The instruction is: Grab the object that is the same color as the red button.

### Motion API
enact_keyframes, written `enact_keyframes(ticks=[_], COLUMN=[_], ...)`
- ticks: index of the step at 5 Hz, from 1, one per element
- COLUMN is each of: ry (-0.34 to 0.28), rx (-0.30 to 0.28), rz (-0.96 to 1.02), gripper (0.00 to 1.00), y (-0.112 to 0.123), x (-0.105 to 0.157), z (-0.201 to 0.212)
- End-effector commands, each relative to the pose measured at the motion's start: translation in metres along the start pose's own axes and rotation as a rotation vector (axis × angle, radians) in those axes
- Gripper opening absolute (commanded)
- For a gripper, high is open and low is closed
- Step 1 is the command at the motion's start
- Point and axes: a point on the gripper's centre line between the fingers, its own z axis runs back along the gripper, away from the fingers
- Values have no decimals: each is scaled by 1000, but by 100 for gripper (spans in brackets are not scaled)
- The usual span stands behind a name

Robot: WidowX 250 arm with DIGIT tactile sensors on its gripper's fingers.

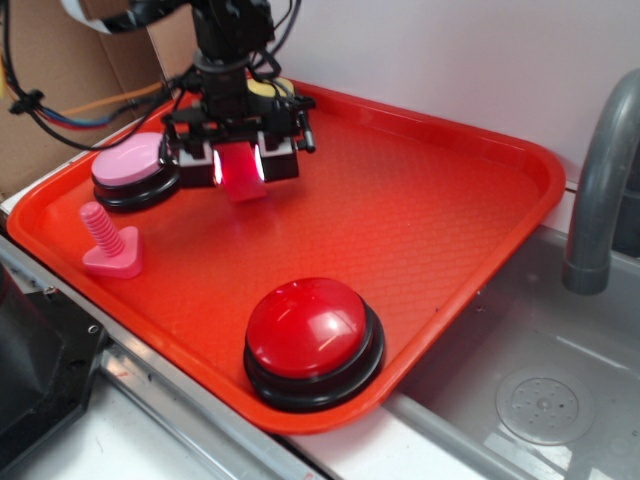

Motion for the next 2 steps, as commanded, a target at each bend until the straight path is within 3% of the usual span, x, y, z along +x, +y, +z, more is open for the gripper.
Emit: enact_keyframes(ticks=[1,2], ry=[112,142], rx=[-92,-32], rz=[-456,-676], gripper=[0,0], y=[0,0], x=[-14,-26], z=[55,61])
